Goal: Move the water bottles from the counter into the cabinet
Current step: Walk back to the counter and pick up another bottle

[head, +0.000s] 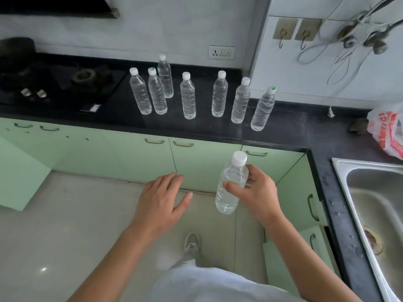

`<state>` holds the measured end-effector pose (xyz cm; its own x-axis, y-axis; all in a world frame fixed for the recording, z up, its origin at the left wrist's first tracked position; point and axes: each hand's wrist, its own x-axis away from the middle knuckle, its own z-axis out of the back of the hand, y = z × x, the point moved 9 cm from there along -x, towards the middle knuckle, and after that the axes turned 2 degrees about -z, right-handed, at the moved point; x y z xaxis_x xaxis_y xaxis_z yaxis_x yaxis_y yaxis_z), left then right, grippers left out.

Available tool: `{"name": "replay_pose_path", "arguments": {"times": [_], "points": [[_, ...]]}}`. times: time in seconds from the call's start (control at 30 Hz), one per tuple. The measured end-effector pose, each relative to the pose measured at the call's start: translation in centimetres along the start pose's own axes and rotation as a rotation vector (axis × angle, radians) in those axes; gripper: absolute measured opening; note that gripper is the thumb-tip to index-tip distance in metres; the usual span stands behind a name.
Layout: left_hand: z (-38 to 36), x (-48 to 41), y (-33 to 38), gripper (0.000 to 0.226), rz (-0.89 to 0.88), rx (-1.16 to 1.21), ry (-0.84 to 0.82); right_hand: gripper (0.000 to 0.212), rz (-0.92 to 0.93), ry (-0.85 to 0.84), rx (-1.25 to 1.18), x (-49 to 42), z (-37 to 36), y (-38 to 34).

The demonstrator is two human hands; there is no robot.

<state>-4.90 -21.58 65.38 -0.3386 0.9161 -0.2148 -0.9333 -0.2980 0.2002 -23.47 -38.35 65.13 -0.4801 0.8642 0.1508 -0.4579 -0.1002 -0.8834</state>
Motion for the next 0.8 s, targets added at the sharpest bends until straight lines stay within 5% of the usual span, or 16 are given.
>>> {"name": "replay_pose_path", "arguments": {"times": [0.27,0.6,0.8], "points": [[-3.1,-8.4,-2.8,0.057,-0.059,0.086,-0.043,0.041,-0.061,0.089,-0.006,-5.4,-0.1,0.1],[-6.3,-21.5,1.9,0.058,-0.335,0.122,-0.075,0.036,-0.178,0.310,-0.010,-9.2,5.7,2.5],[-8.1,-26.7,2.4,0.057,-0.310,0.098,-0.076,0.038,-0.201,0.305,0.014,-13.7,7.3,4.0]]}}
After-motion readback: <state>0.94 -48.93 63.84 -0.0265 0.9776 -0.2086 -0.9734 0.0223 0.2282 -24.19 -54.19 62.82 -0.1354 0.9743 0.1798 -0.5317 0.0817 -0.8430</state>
